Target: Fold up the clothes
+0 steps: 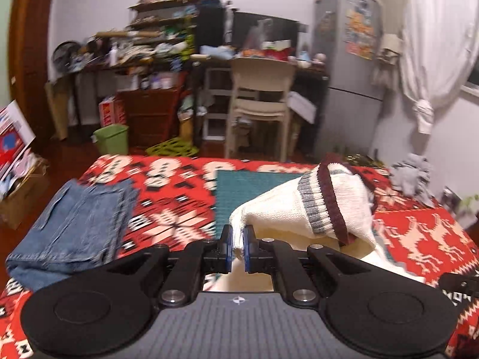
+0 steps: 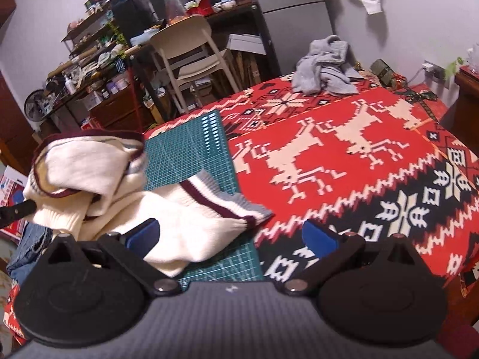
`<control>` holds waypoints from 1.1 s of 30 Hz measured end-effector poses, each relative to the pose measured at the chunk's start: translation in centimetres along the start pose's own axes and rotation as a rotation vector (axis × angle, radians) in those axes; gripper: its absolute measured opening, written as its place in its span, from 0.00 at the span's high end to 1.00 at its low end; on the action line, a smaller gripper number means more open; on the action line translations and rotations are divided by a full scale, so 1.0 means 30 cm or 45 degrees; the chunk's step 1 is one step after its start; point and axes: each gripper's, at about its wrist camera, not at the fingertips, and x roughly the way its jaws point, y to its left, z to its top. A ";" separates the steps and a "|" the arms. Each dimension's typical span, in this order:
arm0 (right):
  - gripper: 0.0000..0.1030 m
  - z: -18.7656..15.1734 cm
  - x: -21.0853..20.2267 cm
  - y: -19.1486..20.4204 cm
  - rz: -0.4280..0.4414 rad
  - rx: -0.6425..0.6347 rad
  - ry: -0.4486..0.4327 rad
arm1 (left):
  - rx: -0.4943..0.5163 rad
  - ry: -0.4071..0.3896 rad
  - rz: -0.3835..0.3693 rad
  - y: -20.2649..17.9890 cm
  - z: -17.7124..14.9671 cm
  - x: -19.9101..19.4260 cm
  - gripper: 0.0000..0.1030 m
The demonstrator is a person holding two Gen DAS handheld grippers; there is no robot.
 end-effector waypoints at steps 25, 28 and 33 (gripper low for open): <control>0.13 -0.007 0.129 0.187 0.010 -0.258 0.067 | -0.327 0.090 0.154 0.342 -0.026 0.118 0.88; 0.13 0.000 0.147 0.199 0.013 -0.276 0.071 | -0.360 0.113 0.108 0.358 -0.036 0.112 0.79; 0.13 0.010 0.166 0.230 0.034 -0.307 0.073 | -0.331 0.143 0.041 0.324 -0.060 0.095 0.69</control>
